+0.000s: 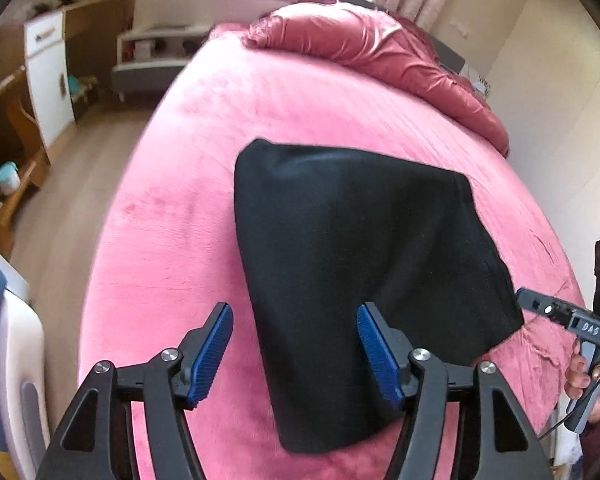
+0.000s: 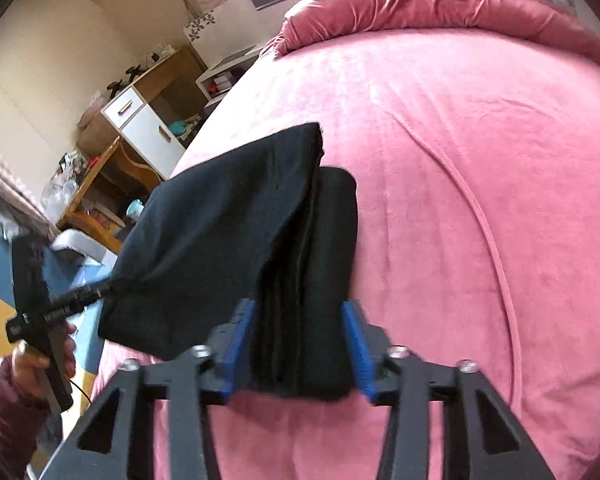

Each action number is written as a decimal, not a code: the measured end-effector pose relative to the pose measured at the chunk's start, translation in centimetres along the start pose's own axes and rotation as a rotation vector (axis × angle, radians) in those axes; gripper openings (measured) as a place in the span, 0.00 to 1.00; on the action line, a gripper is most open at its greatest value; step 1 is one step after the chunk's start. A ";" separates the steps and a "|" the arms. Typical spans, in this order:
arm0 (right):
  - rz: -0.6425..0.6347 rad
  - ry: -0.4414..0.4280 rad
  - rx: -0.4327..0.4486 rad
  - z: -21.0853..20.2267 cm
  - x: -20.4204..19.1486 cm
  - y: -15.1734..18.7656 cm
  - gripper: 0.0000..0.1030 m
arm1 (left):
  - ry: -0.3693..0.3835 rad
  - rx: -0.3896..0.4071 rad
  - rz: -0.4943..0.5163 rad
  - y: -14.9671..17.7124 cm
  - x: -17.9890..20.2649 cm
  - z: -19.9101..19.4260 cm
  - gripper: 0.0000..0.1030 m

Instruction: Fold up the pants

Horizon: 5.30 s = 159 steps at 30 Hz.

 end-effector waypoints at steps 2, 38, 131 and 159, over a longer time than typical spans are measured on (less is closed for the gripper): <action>-0.027 0.009 -0.009 -0.1 -0.8 0.6 0.35 | -0.011 0.015 0.011 1.0 0.4 -0.9 0.63; -0.099 0.282 0.066 -0.4 -4.0 3.6 0.32 | -0.120 0.099 0.041 4.5 4.2 -2.4 0.69; -0.241 0.505 0.280 -9.5 -14.5 10.5 0.92 | -0.326 0.232 0.028 11.3 5.6 -14.7 0.69; -0.246 0.509 0.285 -9.6 -14.4 10.6 0.92 | -0.317 0.221 0.040 11.9 5.8 -14.7 0.69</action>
Point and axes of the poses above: each gripper's, at about its wrist camera, not at the fingertips, and z roughly the way its jaws point, x to its right, y to its underside, the point moved 3 cm from there along z, roughly the way its jaws point, and after that the axes turned 11 degrees about x, right-handed, at the moved point
